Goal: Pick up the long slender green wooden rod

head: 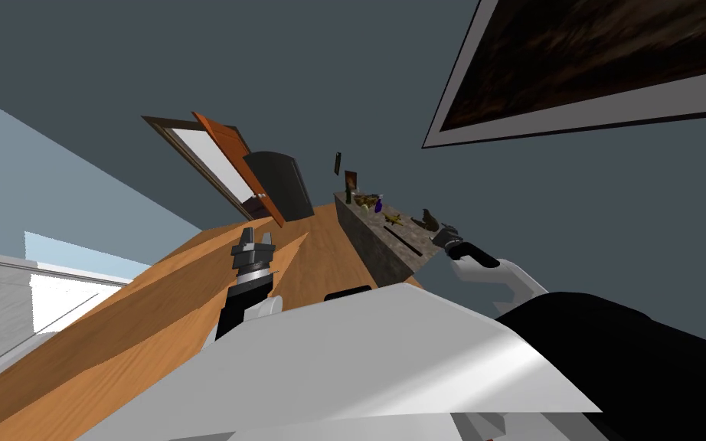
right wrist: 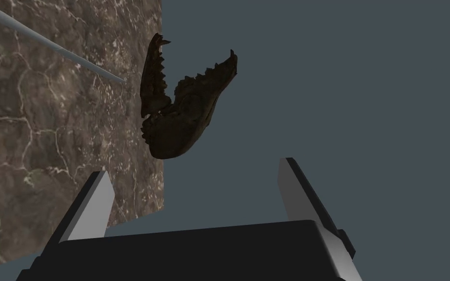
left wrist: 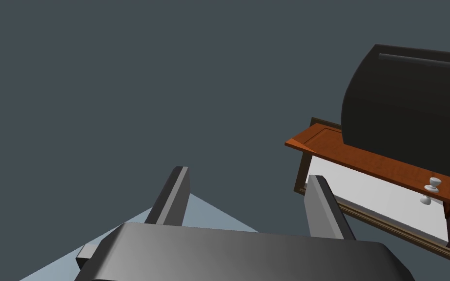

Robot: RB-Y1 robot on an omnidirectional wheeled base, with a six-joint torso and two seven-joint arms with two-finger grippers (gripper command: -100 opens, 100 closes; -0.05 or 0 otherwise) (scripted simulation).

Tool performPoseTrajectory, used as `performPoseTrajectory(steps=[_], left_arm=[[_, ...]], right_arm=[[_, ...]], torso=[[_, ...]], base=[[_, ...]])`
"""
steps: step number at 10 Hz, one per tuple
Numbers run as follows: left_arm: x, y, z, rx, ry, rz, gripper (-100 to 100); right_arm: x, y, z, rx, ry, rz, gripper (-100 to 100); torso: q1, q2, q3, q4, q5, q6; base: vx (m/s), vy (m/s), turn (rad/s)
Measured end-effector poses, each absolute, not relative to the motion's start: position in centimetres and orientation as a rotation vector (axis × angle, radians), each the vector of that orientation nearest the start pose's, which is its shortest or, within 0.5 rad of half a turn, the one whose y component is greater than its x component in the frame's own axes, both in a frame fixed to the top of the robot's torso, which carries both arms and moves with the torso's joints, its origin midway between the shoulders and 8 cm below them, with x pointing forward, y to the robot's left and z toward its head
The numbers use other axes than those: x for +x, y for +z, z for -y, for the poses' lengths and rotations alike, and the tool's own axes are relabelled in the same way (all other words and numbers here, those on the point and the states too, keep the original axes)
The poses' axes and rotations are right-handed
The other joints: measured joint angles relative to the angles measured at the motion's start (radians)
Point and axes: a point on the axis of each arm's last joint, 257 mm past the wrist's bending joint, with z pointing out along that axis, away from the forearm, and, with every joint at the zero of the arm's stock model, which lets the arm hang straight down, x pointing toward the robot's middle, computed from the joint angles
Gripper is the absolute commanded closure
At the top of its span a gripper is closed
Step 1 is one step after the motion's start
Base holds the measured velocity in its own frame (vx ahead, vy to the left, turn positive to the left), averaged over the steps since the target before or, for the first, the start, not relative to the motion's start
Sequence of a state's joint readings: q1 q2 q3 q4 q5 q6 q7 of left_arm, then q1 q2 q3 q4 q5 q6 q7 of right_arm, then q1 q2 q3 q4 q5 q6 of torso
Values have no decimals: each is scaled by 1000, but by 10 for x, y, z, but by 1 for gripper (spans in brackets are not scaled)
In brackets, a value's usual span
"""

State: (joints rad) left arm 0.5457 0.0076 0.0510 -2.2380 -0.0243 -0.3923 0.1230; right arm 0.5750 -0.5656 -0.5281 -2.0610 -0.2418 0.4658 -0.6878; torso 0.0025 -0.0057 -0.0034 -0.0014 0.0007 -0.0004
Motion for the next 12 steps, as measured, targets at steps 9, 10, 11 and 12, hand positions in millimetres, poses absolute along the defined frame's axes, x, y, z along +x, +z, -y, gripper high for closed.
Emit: performPoseTrajectory(steps=[9,10,11,12], left_arm=[[359,-31,-307,-842,-1280,-715,0],[359,-31,-307,-842,-1280,-715,0],[359,-31,-307,-842,-1280,-715,0],[359,-31,-307,-842,-1280,-715,0]], right_arm=[[283,-201,630,1992,685,-701,-100],[279,-205,631,2014,667,-696,-100],[273,-210,632,2053,655,-679,-100],[265,-217,634,2089,634,-666,-100]], torso=[[-2,-1,-1,0,0,0],[-2,1,0,0,0,0],[-1,-1,-1,0,0,0],[-2,-1,-1,0,0,0]], base=[[78,34,-9],[105,40,-4],[105,33,-8],[48,12,0]])
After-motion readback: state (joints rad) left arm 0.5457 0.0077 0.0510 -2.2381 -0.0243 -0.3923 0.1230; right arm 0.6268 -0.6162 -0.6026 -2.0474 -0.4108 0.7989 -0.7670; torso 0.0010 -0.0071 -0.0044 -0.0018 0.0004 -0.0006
